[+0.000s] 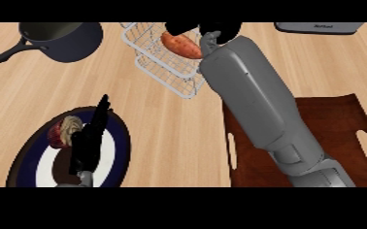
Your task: Pick the sweet potato from the tray and place it in the tiered basket
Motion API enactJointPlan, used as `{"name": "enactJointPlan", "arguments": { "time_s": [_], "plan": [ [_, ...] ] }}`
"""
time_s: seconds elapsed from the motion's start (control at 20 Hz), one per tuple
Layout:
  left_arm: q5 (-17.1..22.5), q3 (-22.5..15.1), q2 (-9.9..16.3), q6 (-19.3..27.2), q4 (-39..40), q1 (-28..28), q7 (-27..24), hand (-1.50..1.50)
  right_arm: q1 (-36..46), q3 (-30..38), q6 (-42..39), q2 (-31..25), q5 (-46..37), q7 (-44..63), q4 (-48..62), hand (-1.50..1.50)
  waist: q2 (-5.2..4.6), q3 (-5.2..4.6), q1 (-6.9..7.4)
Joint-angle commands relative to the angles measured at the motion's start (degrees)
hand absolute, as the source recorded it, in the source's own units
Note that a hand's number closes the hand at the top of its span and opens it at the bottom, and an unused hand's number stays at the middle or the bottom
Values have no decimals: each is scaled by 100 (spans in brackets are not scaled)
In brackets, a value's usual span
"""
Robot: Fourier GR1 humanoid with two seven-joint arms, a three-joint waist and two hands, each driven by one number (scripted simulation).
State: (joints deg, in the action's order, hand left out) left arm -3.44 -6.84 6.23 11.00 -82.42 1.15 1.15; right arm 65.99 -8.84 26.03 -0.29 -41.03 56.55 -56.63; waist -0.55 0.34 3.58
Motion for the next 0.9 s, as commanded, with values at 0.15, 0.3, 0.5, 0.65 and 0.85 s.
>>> {"name": "enactJointPlan", "arguments": {
  "time_s": [0.15,0.3,0.5,0.65,0.85],
  "plan": [
    [33,136,118,-31,212,223,206,0,146,101,1827,28,181,-185,-90,-150,21,-34,-159],
    [92,267,71,43,329,198,110,0,223,-8,2319,28,-658,328,-197,-150,74,-42,-340],
    [136,227,2,58,181,563,69,0,-69,325,2205,-380,-1400,917,-614,-150,144,-38,-538],
    [180,430,127,95,168,523,100,0,-477,681,1875,-556,-1556,1290,-1396,-150,187,-35,-710],
    [273,494,151,69,-20,860,7,0,-1314,773,1347,-570,-1726,1413,-2809,-150,268,-31,-882]
  ]
}}
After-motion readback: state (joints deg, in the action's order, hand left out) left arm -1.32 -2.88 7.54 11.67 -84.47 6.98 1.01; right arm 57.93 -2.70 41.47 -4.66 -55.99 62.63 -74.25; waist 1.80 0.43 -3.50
